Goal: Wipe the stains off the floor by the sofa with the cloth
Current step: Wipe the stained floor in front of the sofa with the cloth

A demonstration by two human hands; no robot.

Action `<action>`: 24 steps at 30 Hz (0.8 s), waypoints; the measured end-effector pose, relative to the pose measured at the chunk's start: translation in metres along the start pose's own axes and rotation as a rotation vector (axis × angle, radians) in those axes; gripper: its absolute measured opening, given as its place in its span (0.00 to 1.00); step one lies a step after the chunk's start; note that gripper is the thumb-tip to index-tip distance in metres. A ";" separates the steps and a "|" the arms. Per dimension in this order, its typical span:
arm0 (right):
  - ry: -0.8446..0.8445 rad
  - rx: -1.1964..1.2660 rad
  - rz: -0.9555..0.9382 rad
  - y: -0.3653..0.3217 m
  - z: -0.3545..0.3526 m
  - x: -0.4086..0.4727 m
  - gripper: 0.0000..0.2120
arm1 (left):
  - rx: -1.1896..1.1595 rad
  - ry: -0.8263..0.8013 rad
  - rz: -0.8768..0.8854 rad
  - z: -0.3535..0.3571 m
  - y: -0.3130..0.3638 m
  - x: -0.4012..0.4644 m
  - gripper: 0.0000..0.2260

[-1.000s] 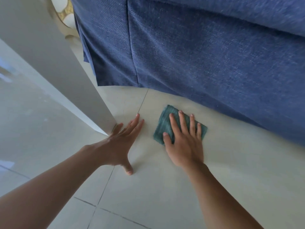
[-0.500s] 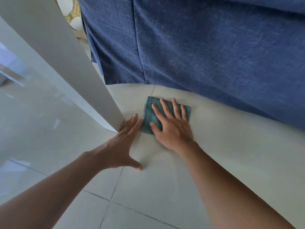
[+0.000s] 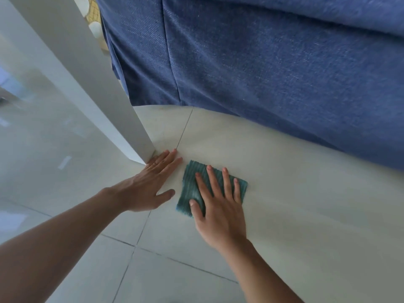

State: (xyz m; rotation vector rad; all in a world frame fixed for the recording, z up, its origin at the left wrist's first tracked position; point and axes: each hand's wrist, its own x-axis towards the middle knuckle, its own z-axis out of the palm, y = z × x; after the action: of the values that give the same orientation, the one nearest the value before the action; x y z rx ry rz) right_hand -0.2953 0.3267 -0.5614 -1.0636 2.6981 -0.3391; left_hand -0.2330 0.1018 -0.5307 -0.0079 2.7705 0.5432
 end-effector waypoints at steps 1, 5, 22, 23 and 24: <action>0.003 0.005 0.008 -0.002 0.001 -0.010 0.30 | 0.022 0.015 -0.011 0.003 0.002 0.000 0.37; 0.028 0.014 0.017 -0.005 0.010 -0.054 0.31 | 0.135 0.114 -0.013 0.016 0.008 -0.001 0.36; 0.214 -0.071 0.879 0.129 -0.023 -0.132 0.36 | 0.159 0.216 0.102 0.042 0.047 0.030 0.35; 0.203 -0.066 0.832 0.107 -0.018 -0.129 0.36 | 0.155 0.215 0.104 0.042 0.048 0.030 0.35; 0.186 -0.065 0.749 0.084 -0.013 -0.125 0.36 | 0.151 0.215 0.106 0.042 0.049 0.031 0.35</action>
State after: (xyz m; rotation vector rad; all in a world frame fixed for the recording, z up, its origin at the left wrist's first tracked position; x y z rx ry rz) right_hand -0.2634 0.4748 -0.5591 0.0216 3.0341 -0.2139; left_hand -0.2524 0.1641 -0.5594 0.1216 3.0296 0.3767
